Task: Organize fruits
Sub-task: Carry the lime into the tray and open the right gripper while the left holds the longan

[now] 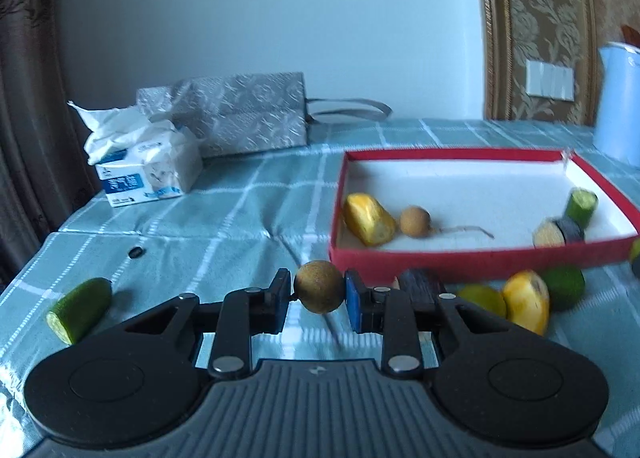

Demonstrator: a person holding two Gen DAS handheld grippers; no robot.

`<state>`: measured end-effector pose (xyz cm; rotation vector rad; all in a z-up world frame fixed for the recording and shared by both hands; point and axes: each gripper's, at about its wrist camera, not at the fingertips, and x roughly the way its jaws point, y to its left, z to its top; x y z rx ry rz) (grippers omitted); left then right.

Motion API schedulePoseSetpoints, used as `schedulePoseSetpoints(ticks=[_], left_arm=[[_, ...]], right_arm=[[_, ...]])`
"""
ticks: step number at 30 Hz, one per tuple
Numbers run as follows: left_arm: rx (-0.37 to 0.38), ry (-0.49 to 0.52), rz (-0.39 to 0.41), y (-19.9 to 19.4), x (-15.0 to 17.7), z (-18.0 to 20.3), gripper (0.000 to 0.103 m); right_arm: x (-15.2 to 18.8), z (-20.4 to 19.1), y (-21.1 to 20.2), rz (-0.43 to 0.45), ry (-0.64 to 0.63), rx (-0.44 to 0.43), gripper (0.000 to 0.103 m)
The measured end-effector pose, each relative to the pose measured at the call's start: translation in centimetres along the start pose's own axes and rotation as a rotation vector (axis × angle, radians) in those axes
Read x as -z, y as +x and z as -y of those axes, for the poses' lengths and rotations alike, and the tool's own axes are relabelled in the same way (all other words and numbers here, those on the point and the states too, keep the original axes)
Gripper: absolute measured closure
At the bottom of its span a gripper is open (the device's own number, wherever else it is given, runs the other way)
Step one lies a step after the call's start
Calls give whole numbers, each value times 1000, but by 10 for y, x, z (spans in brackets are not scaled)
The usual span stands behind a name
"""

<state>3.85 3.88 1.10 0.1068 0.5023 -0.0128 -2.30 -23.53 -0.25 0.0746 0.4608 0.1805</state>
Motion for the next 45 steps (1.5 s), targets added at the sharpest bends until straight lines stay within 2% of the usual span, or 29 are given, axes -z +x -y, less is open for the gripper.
schedulePoseSetpoints(ticks=[5,10,21,26,33,45], left_arm=[[-59,-89,25,6,-8,-9,75],[-67,-112,29,15,-3,-14,75],[-37,-173,-28,27,4,-25,75],[-32,-168,-22,25,4,-24,75],[-31,-165,-17,25,3,-23,75],[-27,-173,-25,27,4,-24,75]], right_arm=[[0,-1,-1,10,-1,2,71],[0,-1,-1,20,0,3,71],[0,0,-3,44,4,8,71],[-3,0,-4,53,12,29,71],[-22,-7,-1,73,1,34,71],[-75,-24,43,131,8,19,71]])
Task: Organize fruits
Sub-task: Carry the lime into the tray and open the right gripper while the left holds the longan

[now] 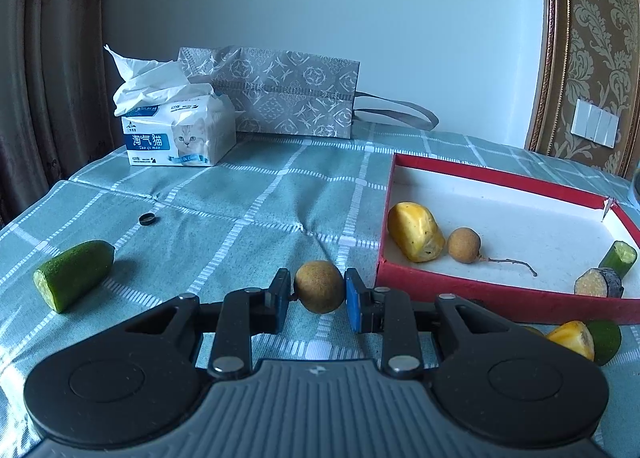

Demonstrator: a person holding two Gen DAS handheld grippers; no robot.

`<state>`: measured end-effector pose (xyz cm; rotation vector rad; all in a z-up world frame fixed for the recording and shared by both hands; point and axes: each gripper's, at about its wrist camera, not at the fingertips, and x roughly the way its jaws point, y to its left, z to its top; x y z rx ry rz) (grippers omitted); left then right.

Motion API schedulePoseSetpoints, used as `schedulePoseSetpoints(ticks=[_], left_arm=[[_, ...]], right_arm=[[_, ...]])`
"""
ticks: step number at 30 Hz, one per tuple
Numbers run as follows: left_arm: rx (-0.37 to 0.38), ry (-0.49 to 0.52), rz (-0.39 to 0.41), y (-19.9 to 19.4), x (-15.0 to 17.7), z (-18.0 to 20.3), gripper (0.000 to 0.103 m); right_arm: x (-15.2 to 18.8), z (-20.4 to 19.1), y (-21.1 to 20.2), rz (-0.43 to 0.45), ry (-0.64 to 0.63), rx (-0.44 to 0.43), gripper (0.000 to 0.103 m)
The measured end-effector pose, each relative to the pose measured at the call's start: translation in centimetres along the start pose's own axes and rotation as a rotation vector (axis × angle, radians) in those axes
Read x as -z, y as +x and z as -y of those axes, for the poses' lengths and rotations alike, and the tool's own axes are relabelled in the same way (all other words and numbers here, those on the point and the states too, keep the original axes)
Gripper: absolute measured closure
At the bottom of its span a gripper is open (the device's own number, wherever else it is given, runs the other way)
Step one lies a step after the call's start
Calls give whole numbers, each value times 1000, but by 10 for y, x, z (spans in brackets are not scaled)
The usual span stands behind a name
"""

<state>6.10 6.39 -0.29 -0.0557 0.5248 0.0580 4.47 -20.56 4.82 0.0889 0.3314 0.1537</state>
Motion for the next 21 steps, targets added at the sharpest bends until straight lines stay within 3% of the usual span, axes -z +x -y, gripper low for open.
schedulePoseSetpoints(ticks=[5,11,21], left_arm=[[-1,1,0,0,0,0,75],[1,1,-1,0,0,0,75],[0,5,4,0,1,1,75]], right_arm=[[-4,-2,20,14,32,12,71],[11,-3,40,-30,40,21,71],[20,-4,47,-66,37,23,71]])
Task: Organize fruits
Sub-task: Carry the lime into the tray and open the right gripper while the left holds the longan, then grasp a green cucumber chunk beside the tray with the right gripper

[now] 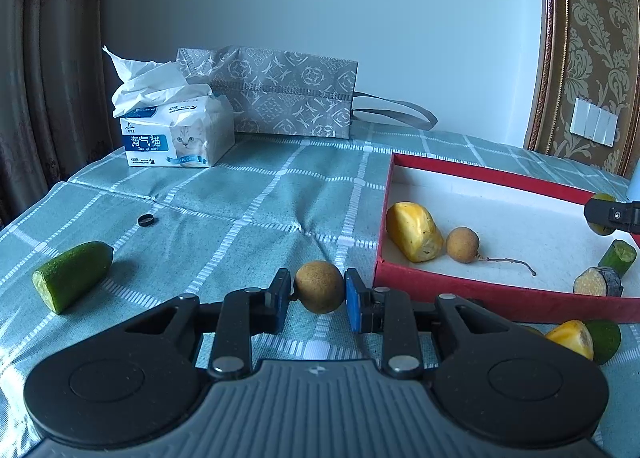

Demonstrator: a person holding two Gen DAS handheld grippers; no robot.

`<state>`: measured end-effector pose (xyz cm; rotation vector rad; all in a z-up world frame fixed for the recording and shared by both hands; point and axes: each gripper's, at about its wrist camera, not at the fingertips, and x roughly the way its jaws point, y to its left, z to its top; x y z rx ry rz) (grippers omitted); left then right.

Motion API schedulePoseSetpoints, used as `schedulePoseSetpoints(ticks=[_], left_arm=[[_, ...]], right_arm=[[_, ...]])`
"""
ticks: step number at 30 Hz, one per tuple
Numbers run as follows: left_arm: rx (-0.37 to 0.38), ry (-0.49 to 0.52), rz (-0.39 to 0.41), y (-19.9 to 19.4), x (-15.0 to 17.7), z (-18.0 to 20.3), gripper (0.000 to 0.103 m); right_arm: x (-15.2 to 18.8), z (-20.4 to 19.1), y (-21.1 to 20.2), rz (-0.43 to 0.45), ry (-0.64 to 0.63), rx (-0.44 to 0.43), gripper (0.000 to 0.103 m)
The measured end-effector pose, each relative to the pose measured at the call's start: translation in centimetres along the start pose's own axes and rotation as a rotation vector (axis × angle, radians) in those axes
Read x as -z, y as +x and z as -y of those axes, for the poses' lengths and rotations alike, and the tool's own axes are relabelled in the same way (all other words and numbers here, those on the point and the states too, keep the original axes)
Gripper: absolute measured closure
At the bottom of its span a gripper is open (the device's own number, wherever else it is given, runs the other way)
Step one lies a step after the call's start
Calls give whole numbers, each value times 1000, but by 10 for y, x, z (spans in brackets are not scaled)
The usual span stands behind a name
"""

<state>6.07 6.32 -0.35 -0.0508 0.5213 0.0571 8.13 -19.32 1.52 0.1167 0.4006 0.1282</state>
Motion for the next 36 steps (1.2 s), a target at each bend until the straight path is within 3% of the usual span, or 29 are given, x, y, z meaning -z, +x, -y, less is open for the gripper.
schedulePoseSetpoints(ticks=[15,20,26,30,33,36], left_arm=[[1,2,0,-1,0,-1,75],[1,1,-1,0,0,-1,75],[5,-3,0,0,0,-1,75],[7,-3,0,0,0,-1,75],[9,-1,0,-1,0,-1,75],[9,-4,-1,-1,0,-1,75]], right_arm=[[8,-7,9,-45,-33,-18,70],[9,-8,9,-36,-42,-16,64],[4,-1,-20,-10,-5,-55,64],[17,-1,-50,-14,-20,-88,64],[31,1,-71,-19,-18,-102,52],[44,1,-85,-38,-24,-111,50]])
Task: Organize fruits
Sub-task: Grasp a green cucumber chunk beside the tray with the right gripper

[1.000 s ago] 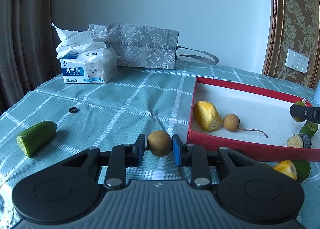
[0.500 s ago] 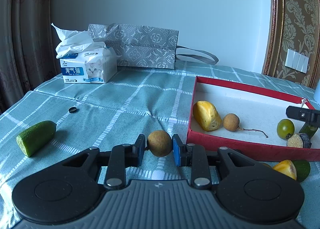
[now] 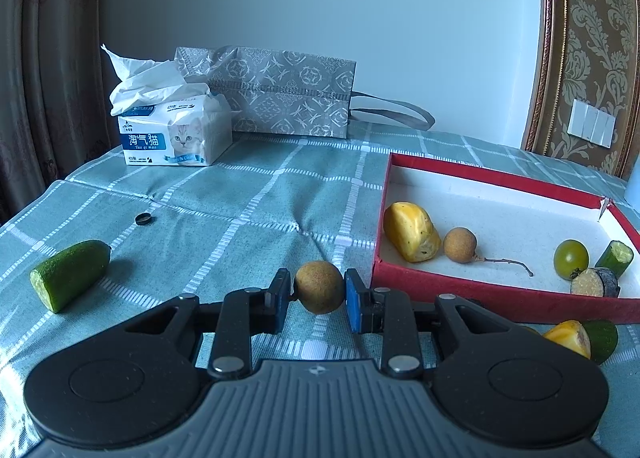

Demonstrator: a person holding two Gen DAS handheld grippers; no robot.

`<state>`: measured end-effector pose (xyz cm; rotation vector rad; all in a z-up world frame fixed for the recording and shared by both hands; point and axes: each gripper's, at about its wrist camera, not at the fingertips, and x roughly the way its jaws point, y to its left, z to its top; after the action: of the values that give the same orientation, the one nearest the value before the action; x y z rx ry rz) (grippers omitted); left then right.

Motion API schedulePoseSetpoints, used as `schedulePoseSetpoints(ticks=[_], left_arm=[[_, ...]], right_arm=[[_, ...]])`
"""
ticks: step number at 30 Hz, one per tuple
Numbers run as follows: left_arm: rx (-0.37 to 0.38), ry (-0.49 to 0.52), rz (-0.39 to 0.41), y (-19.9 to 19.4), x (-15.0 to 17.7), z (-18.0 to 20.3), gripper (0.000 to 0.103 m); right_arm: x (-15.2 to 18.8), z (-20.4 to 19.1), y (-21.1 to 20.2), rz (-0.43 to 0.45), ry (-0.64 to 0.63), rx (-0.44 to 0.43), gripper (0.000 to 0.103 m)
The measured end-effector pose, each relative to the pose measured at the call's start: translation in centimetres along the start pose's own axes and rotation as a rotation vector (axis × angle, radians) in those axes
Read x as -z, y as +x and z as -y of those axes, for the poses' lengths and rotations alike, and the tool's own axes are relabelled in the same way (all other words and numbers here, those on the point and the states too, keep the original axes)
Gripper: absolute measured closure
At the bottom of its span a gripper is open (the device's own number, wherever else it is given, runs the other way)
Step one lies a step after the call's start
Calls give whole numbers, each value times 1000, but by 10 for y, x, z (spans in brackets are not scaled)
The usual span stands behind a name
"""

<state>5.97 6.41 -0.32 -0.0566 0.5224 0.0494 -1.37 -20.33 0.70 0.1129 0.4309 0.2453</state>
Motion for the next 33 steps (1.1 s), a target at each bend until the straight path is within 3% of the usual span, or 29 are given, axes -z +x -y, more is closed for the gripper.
schedulePoseSetpoints(ticks=[5,9,18,29,31,33], left_arm=[[0,-4,-1,0,0,0,75],[1,-1,-4,1,0,0,75],[3,-7,-21,4,-1,-1,75],[7,-3,-24,4,-1,-1,75],[7,0,-23,4,-1,0,75],[7,0,-23,4,-1,0,75]], right_arm=[[15,-11,-1,-26,-69,23,50],[15,-12,4,-40,-61,6,37],[8,-25,26,-77,-112,-13,37],[2,-26,48,-147,-102,-48,47],[2,-26,50,-158,-100,-56,65],[0,-23,54,-181,-82,-69,65]])
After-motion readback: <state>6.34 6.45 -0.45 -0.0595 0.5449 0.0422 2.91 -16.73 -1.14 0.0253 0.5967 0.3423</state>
